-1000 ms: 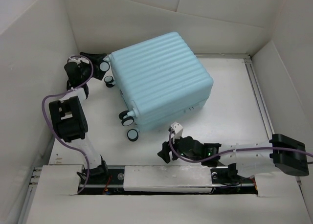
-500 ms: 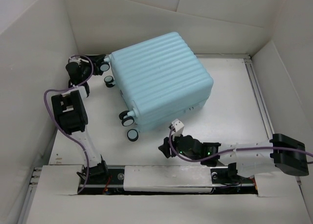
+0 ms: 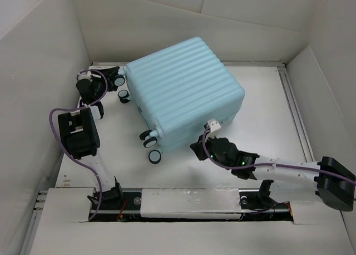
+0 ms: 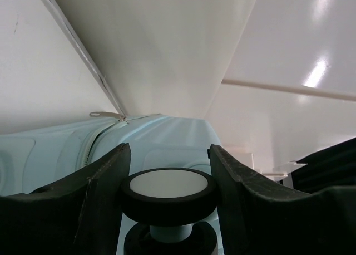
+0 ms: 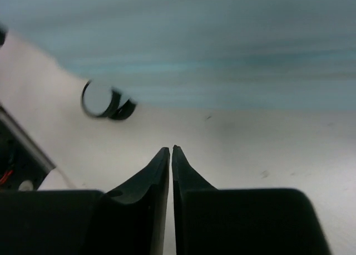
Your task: Pack the luggage
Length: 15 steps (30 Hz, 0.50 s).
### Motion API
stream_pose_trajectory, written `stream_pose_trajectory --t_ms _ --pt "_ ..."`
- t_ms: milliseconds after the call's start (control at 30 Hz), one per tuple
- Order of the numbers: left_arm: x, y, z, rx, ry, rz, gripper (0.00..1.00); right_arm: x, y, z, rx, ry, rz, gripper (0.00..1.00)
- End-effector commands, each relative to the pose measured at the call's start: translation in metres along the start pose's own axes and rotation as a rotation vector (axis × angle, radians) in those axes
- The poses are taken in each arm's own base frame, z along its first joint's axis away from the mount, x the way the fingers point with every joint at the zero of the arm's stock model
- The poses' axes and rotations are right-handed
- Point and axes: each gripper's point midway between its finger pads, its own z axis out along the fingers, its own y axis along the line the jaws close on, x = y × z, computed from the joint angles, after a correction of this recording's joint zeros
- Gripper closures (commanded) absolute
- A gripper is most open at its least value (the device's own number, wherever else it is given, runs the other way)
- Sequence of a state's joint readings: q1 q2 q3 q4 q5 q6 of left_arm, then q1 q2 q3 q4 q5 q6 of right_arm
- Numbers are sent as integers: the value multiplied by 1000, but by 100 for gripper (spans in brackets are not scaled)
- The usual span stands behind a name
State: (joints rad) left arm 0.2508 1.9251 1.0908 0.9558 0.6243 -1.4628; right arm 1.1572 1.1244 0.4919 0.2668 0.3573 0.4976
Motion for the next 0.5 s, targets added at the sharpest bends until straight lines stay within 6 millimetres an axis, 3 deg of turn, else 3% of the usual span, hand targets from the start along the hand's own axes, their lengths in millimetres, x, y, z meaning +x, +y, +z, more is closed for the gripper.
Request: stream_pose_trajectory --t_ms 0,33,67,100,133,167,200,233,267,300,333,400,467 --pt "54 -55 -36 160 135 143 100 -59 -1 11 -36 -124 6 91" --pt "62 -39 -48 133 137 123 100 -68 -7 16 -28 -136 -20 92" --pt "68 -35 -55 128 147 120 100 -83 -24 22 10 -157 -18 92" --pt "76 -44 -67 152 154 138 100 -107 -19 25 -22 -192 -19 94" --pt "80 -41 -75 150 154 137 100 -114 -25 34 -12 -189 -26 94" --pt "90 -20 -87 107 169 114 100 -126 -31 37 -7 -199 -42 95" --pt "97 -18 -95 108 178 115 100 -143 -46 40 7 -214 -29 95" --pt "103 -26 -106 132 177 133 100 -167 -47 40 7 -241 -36 95" --pt "113 -10 -119 103 192 111 100 -178 -54 41 16 -245 -45 95" --pt "120 -8 -128 111 204 118 100 -194 -67 38 42 -264 -47 95" --pt "127 -19 -139 143 203 129 100 -216 -62 33 25 -294 -48 93" --pt "142 -5 -158 124 230 107 100 -230 -63 18 29 -297 -69 84" --pt "156 -16 -175 160 248 135 100 -237 -60 -3 31 -326 -84 75"
